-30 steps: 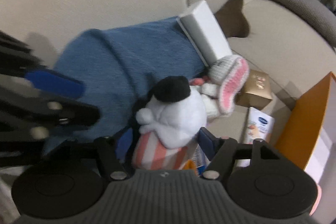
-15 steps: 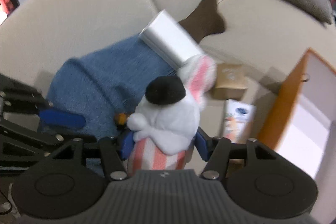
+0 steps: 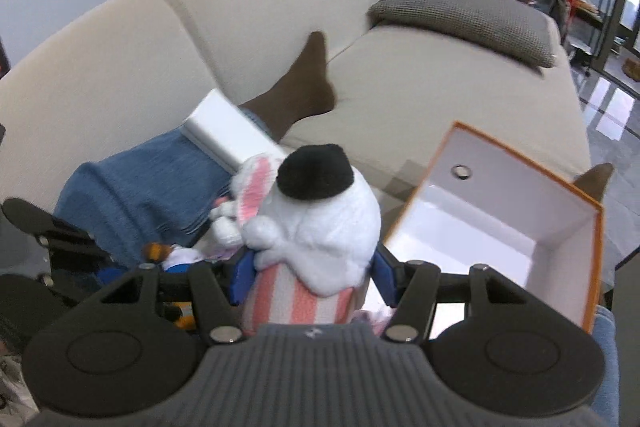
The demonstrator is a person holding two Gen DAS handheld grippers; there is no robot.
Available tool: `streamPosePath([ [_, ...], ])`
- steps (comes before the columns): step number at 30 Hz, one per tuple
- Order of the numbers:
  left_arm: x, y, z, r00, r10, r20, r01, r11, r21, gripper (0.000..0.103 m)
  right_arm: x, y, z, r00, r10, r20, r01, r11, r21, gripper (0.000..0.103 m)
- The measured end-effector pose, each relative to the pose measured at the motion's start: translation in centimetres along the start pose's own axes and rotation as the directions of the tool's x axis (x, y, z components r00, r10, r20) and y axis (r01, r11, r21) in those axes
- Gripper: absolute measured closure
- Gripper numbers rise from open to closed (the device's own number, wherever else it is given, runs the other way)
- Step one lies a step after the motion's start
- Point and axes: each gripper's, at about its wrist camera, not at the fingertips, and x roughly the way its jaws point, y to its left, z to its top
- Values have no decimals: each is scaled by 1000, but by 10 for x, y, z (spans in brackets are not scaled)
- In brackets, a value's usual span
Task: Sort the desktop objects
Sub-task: 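Lift the white plush dog over the box with right while left grasps the bunny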
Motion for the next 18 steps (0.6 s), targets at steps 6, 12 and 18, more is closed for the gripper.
streamPosePath([
  [6,16,23,32,997,71,36,-73,996,47,69,-5,-31,5,999,-38,38,37,998,46,42],
  [12,46,33,53,989,148,1,-145,967,207,69,-3,-64,9,993,-106,52,101,991,89,41],
  [18,72,28,59,990,133,-52,-109,938,329,67,13,-91,7,989,-145,9,143,982,125,41],
])
